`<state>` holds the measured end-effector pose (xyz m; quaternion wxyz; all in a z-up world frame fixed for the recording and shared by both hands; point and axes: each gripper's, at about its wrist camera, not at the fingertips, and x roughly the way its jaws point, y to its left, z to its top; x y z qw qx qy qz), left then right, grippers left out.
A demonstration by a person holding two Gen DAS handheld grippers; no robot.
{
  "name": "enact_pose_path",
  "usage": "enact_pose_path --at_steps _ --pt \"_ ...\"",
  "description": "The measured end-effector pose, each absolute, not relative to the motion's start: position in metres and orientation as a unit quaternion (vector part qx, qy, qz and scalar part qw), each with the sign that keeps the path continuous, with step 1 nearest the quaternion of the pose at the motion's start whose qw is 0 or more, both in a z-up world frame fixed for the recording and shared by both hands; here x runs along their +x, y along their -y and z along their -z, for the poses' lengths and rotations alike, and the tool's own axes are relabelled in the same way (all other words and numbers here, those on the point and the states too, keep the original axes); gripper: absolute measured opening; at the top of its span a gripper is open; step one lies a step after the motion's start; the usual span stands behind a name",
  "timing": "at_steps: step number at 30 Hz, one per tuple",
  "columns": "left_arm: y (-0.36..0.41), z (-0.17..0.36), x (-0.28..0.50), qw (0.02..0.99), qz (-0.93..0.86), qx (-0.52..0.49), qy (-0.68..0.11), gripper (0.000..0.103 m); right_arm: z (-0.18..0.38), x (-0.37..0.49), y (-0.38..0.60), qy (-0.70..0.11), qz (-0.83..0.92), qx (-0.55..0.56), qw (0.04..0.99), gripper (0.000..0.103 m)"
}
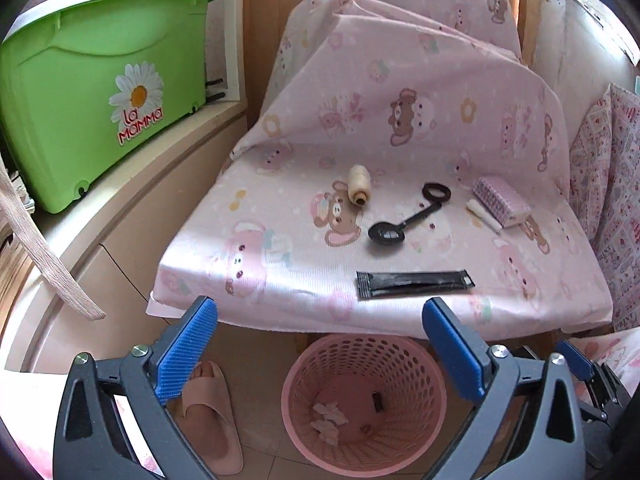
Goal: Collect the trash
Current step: 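Raise both open tools from the basket back over the sheet, then reach the left tool to the cream thread spool and close on it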
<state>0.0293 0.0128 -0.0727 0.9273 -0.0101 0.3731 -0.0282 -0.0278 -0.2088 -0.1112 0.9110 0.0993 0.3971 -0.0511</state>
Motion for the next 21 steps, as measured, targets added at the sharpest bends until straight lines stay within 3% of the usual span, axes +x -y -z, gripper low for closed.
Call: enact_pose_path --at_steps 6,10,21 --pt "-0.011 0.041 0.029 0.952 0.025 0.015 -0.305 0.102 0.08 -0.038 0.217 -0.351 0.071 0.093 0.929 0.081" --pt "-0.004 0.029 0.035 0.952 0.039 0.027 -0.302 0.102 0.055 -0.035 0.226 -0.324 0.089 0.085 0.938 0.089" --pt "-0.002 -0.002 0.097 0.943 0.082 0.042 -0.318 0.102 0.017 0.026 0.257 -0.36 0.049 0.026 0.931 0.089"
